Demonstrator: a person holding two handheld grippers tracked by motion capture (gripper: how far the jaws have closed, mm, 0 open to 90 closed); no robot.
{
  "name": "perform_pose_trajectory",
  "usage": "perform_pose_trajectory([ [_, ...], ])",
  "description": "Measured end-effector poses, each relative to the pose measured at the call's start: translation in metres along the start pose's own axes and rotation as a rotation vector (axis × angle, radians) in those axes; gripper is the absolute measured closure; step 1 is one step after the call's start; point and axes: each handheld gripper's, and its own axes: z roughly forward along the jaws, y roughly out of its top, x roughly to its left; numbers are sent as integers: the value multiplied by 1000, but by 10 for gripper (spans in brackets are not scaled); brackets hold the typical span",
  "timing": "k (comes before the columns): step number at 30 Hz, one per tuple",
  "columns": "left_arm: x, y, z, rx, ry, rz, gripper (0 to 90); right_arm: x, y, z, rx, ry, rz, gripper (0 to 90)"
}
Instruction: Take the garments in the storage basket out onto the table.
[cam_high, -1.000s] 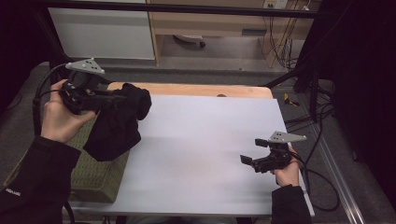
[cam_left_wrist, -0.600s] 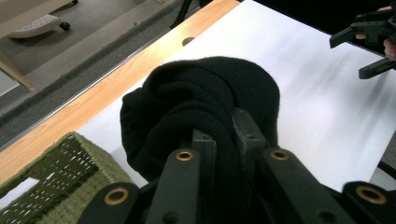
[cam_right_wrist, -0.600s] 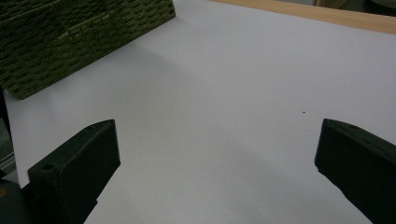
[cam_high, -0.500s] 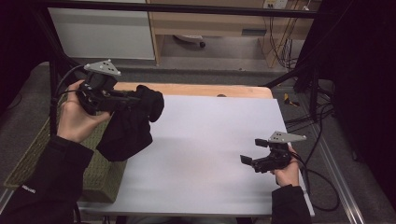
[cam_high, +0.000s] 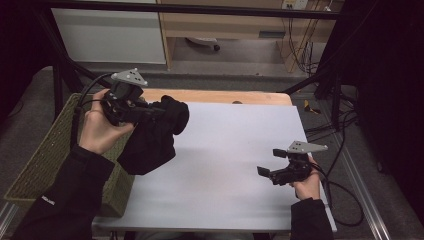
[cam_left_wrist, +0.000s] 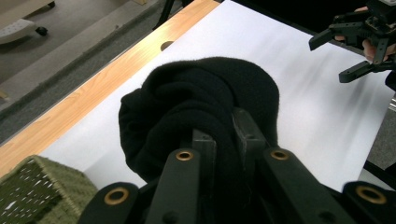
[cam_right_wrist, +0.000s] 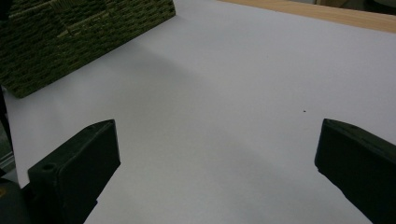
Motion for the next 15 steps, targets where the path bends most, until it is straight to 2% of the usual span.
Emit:
perform_pose_trajectory([
  [15, -11, 1, 31, 41, -37, 22, 815, 0, 0, 0, 0, -1, 1, 6],
])
